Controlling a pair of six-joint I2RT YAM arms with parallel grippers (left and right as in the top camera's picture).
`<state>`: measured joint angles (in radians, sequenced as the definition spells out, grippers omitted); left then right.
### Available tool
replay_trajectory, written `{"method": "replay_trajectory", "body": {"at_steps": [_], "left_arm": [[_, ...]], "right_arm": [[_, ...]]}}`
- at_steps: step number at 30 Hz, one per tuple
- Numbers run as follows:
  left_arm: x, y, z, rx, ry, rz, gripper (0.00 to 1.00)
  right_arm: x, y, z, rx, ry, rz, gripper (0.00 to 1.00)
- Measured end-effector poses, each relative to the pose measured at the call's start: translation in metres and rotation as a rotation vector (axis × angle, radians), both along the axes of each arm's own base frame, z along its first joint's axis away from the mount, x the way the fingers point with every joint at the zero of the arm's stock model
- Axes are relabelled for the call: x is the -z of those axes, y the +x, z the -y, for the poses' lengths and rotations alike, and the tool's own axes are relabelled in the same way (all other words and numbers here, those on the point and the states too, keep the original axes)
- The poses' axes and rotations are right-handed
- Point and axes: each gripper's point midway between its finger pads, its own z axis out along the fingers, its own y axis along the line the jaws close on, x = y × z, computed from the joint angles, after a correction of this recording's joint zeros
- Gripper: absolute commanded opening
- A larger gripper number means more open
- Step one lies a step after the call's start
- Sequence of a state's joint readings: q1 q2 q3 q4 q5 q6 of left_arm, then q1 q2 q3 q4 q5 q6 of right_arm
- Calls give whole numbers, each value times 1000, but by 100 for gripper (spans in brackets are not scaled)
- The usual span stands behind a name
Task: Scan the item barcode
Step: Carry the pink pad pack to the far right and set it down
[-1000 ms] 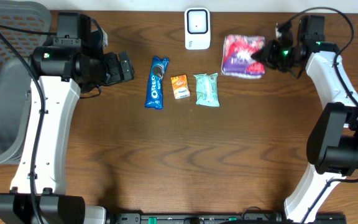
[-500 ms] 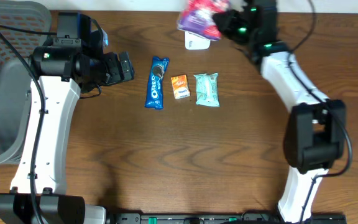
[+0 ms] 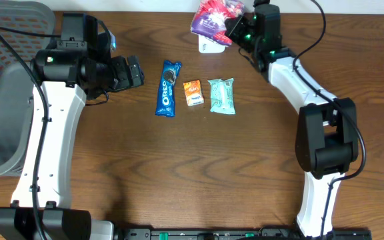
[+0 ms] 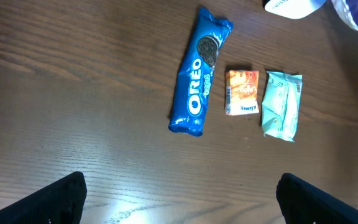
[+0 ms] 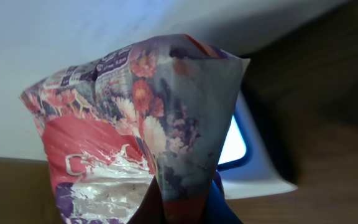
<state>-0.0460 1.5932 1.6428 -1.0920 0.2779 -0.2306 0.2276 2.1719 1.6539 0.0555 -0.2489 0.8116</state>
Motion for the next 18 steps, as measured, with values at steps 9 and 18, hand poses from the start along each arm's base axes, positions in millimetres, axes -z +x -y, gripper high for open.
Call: {"method": "replay_trajectory", "body": {"at_steps": [9,18], "left_arm": [[0,0,0,0,0,0,98],[0,0,0,0,0,0,98]], "right_arm": [[-14,-9,117,68,-288,-214,1],[-7,-64,310,304,-602,-468,1]]}}
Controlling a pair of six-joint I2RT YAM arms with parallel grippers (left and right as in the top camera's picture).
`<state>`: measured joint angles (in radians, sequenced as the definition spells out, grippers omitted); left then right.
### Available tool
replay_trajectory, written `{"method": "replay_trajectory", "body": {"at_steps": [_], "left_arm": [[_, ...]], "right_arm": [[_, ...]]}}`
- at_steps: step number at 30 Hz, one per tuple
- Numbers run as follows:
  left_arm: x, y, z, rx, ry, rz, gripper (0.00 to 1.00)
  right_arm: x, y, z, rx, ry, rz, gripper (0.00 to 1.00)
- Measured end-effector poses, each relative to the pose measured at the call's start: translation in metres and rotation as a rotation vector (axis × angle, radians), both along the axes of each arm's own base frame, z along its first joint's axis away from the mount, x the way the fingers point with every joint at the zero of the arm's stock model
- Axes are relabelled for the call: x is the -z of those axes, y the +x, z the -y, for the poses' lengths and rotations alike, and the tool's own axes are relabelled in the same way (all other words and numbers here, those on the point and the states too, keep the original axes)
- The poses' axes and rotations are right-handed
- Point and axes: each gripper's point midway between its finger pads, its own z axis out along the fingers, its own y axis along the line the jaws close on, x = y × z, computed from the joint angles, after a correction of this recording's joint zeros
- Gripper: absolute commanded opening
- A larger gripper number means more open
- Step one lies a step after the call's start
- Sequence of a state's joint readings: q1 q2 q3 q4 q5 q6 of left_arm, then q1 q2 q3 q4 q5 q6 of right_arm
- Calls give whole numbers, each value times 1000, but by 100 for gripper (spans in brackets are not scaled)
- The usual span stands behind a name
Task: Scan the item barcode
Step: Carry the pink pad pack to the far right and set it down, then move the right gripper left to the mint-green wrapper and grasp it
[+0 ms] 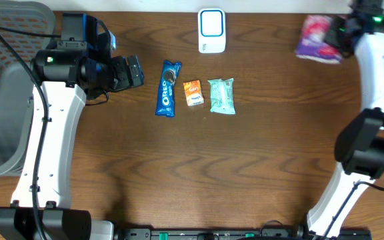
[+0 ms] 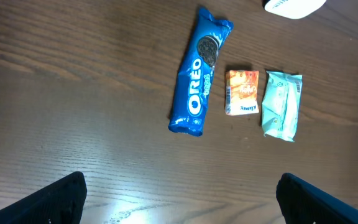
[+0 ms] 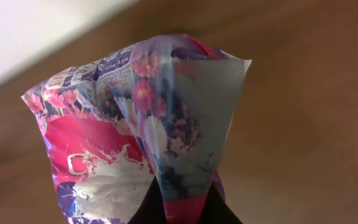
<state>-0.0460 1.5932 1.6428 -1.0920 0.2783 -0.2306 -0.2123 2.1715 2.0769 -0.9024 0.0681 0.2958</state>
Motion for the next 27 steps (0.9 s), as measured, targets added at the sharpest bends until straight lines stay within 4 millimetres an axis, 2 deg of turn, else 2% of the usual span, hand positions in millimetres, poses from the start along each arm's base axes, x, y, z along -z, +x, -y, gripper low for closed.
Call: {"method": "replay_trajectory", "body": {"at_steps": [3,6,8,9,10,11,12,13,17,21,24,27], "left_arm": [[0,0,0,0,0,0,98],[0,0,0,0,0,0,98],[0,0,0,0,0,0,98],[0,0,0,0,0,0,98],[0,0,0,0,0,0,98],[0,0,0,0,0,0,98],[0,0,0,0,0,0,98],[0,0,0,0,0,0,98],[0,0,0,0,0,0,98],[0,0,0,0,0,0,98],[0,0,0,0,0,0,98],[0,0,0,0,0,0,98]], "right_arm": [[4,-13,40,54,-39,-25,1],[12,-23,68,83,-55,-36,2],[20,-29,80,95,-52,-47,9],[25,-33,86,103,-48,-55,17],[29,-35,89,105,-47,-59,37],[33,-37,92,102,-49,-65,70],[38,-38,94,99,-50,-69,85],[41,-40,95,94,-51,-75,91],[49,-46,93,55,-61,-114,93],[47,-50,90,27,-70,-131,98],[32,-48,87,14,-76,-101,99],[-1,-44,70,-30,-47,-19,99]]}}
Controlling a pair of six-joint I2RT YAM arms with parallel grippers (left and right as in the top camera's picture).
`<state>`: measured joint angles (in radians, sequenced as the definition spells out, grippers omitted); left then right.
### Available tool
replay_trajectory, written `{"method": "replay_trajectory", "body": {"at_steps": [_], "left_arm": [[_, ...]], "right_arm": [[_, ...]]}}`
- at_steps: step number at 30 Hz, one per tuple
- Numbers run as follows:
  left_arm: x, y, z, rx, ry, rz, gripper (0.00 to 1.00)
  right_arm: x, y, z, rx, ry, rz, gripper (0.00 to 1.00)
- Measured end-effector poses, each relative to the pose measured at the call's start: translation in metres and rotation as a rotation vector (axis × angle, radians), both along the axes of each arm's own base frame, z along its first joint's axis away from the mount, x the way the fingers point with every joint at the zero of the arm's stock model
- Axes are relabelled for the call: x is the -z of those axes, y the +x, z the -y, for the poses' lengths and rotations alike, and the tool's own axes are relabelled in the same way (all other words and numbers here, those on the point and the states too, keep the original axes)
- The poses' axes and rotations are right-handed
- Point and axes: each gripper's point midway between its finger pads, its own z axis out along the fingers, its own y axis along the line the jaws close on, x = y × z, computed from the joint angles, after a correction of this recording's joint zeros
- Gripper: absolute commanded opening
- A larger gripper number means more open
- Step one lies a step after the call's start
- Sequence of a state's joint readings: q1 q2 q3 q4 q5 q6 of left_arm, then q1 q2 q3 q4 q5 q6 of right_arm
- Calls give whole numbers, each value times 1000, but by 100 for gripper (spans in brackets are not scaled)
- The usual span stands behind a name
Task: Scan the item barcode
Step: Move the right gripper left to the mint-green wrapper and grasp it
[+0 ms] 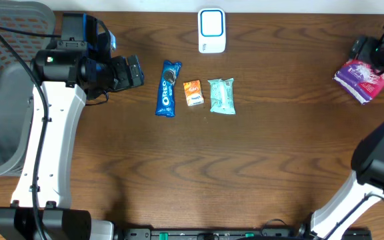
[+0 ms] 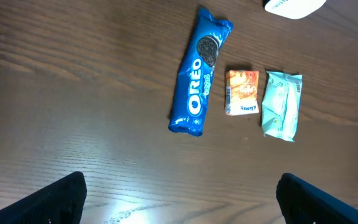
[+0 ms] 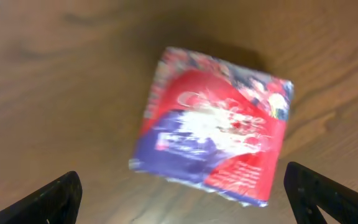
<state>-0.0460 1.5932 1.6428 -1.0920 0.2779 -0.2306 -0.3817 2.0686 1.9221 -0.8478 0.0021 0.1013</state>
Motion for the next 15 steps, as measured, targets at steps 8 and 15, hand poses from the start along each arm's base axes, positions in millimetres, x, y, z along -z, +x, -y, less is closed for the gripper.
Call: {"method": "replay_trajectory", "body": {"at_steps": [8,15], "left_arm": [[0,0,0,0,0,0,98],[0,0,0,0,0,0,98]], "right_arm": [[-73,0,-134,-409,315,170,78],[-11,-23,-269,-707,537,3,82]]}}
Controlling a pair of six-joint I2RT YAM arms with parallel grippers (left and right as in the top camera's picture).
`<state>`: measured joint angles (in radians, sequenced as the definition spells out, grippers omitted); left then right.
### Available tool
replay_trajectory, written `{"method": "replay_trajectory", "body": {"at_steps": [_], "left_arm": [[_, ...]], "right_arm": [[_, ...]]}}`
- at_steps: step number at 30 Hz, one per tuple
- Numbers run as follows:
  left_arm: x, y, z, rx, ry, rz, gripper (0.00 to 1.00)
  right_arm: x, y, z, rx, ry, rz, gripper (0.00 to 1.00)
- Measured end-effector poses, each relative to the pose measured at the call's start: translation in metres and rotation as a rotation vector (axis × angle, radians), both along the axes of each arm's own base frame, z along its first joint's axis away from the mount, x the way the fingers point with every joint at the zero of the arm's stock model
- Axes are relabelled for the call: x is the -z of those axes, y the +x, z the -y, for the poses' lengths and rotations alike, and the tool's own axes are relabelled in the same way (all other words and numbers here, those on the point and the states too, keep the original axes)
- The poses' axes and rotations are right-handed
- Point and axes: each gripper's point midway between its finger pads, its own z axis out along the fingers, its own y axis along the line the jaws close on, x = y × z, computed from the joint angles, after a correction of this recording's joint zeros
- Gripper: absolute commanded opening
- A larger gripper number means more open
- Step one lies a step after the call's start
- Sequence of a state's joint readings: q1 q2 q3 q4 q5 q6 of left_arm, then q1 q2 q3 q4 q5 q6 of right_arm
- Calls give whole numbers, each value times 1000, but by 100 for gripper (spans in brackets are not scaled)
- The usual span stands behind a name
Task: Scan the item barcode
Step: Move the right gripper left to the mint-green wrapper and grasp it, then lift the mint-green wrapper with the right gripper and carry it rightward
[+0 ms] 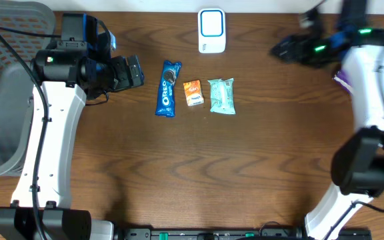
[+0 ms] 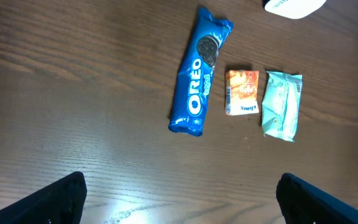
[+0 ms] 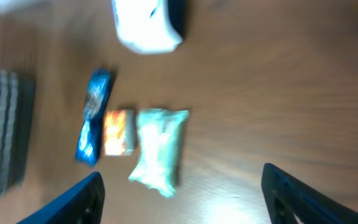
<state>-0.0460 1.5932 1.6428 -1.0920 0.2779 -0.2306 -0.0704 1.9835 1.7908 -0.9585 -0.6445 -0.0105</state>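
Note:
Three snacks lie in a row mid-table: a blue Oreo pack (image 1: 169, 88) (image 2: 199, 79), a small orange pack (image 1: 193, 93) (image 2: 242, 92) and a mint-green pack (image 1: 221, 95) (image 3: 158, 149). The white scanner (image 1: 212, 31) (image 3: 146, 22) stands behind them at the back edge. My right gripper (image 1: 282, 50) (image 3: 185, 199) is open and empty, hovering right of the scanner and facing the row. My left gripper (image 1: 132, 72) (image 2: 182, 205) is open and empty, left of the Oreo pack. Only a sliver of the purple flowered bag (image 1: 339, 78) shows behind the right arm.
A grey mesh basket (image 1: 5, 87) sits off the table's left side and appears blurred at the left in the right wrist view (image 3: 2, 137). The dark wooden table (image 1: 199, 167) carries all the items near its back half.
My right gripper was open over the purple bag at the right edge. It now hangs to the left, near the scanner, with the snack row in view. The left arm has not moved.
My right gripper held the purple flowered bag over the scanner, then held it at the back right. Then the bag lay on the table at the right edge with the gripper open above it. Now that gripper is empty near the scanner.

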Motion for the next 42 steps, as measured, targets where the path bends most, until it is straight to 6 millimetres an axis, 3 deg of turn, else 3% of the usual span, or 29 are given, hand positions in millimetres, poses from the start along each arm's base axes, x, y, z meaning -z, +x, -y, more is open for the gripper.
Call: {"method": "replay_trajectory", "body": {"at_steps": [3,7,14,22,28,30,33,42], "left_arm": [[0,0,0,0,0,0,98],[0,0,0,0,0,0,98],[0,0,0,0,0,0,98],[0,0,0,0,0,0,98],[0,0,0,0,0,0,98],[0,0,0,0,0,0,98],[0,0,0,0,0,0,98],[0,0,0,0,0,0,98]], "right_arm": [[38,-14,-42,-89,20,-57,85],[73,-27,-73,-113,27,-94,83],[113,-35,-89,-49,51,-118,61],[154,-48,-98,43,90,-127,55],[159,-53,-114,59,120,-120,52],[160,-55,-117,69,111,-119,35],[166,-59,-118,84,95,-134,1],[162,-62,-113,36,34,-120,1]]}}
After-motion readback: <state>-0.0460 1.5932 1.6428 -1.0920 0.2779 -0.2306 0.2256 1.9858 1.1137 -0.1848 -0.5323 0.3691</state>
